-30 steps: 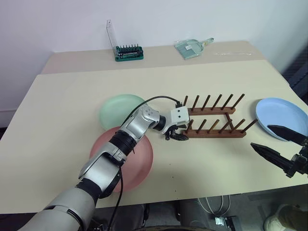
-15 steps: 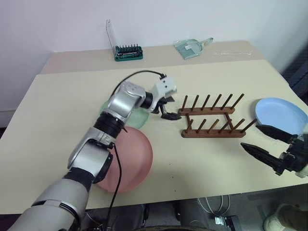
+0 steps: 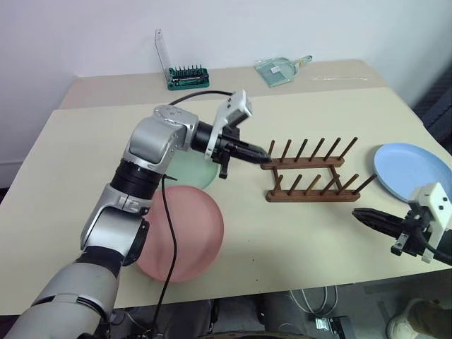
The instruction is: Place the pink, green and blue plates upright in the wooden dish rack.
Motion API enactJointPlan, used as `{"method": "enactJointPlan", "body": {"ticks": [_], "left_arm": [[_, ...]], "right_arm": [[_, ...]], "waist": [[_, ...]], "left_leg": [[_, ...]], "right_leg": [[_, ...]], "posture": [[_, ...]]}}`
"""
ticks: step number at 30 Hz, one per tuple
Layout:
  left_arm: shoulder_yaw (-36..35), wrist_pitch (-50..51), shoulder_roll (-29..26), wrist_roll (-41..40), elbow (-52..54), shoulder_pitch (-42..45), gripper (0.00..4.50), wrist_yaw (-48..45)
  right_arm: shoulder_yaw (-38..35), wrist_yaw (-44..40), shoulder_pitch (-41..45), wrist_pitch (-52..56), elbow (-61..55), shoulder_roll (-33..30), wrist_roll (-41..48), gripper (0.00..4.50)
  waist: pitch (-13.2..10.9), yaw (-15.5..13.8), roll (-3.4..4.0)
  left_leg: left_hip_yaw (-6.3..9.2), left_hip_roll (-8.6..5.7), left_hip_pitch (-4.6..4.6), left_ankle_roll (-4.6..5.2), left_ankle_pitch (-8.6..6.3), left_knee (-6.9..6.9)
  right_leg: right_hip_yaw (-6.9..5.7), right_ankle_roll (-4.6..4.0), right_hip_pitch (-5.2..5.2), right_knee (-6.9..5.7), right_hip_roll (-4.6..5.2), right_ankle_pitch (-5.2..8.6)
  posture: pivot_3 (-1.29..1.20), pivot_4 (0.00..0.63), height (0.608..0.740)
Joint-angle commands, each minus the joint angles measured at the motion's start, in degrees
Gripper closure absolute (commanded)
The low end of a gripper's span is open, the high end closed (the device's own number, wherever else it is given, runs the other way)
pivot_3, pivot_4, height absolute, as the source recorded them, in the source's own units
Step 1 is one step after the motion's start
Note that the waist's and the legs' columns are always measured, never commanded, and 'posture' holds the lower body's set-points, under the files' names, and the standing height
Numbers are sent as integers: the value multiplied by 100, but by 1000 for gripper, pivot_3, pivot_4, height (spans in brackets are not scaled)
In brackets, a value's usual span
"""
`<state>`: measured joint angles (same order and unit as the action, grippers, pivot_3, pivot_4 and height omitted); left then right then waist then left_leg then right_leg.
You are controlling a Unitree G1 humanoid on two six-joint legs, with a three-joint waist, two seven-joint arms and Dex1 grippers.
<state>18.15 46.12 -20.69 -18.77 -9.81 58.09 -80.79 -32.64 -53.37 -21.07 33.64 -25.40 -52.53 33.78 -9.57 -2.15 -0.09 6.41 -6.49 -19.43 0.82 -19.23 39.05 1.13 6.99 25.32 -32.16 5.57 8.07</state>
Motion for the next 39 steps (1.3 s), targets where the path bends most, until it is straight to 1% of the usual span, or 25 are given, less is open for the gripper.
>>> {"method": "enactJointPlan", "body": {"ticks": [1,3,6,10,15,17,21,25,31,35,39], "left_arm": [[758,-121,-183,146,630,-134,4500,-269],[1159,-374,-210,404,788,-266,4500,-168],[1532,-878,-65,913,811,-432,4500,338],[1961,-1599,334,1806,330,-534,4500,1360],[2287,-2272,682,2464,-271,-670,4500,1931],[2295,-2503,836,2710,-605,-651,4500,2286],[2220,-2820,1036,2954,-1084,-601,4500,2621],[2162,-3267,1169,3328,-1752,-370,4500,3150],[2007,-3688,1297,3494,-2310,-215,4500,3422],[1925,-3962,1380,3632,-2753,-79,4500,3593],[1836,-4159,1491,3687,-3196,95,4500,3656]], "right_arm": [[384,76,91,-271,72,-100,-495,4472],[534,147,228,-389,77,-51,-636,4472],[820,434,458,-627,265,-80,-1162,4472],[1064,491,535,-845,459,-102,-1578,4472],[1396,606,756,-984,684,-119,-1962,4472],[1613,658,849,-1329,1001,-194,-2345,4472],[1800,817,1427,-1523,1532,-18,-2473,4472],[2357,1013,2136,-2024,2121,36,-3001,4472],[3008,1169,3087,-2723,3186,204,-3555,4472],[3247,1278,3781,-3200,4020,442,-3740,4472],[3497,1467,4301,-3771,4950,535,-4088,4472]], "waist": [[0,2,-1],[0,-1,-1],[-1,-4,-2],[-2,-23,-4],[-2,-2,-3],[-1,-9,-3],[0,-9,-1],[-1,-6,-3],[0,10,-1],[1,16,0],[1,20,0]], "left_leg": [[0,1,0,-1,1,0],[-1,0,-1,-5,2,0],[-1,0,-1,-1,0,2],[2,0,-4,-1,0,2],[-1,0,-1,0,0,1],[0,1,-1,0,0,0],[-4,-1,1,1,0,3],[-4,-1,3,1,0,4],[-5,-1,5,-22,12,3],[-8,-1,7,-23,13,4],[-8,-2,6,-27,15,2]], "right_leg": [[0,0,0,1,-1,0],[2,-1,0,3,0,0],[3,-1,-1,3,0,0],[2,-2,-2,5,0,0],[4,-1,-3,6,0,0],[3,-1,-2,6,-1,0],[4,-1,-5,7,1,0],[3,0,-8,8,0,-1],[2,-1,-7,6,0,-2],[3,-3,-9,7,0,-4],[3,-3,-7,8,-1,-5]], "posture": [[0,150,740],[0,150,740],[0,150,740],[0,150,740],[0,150,740],[0,150,740],[0,150,740],[0,150,740],[0,150,740],[0,150,740],[0,150,740]]}}
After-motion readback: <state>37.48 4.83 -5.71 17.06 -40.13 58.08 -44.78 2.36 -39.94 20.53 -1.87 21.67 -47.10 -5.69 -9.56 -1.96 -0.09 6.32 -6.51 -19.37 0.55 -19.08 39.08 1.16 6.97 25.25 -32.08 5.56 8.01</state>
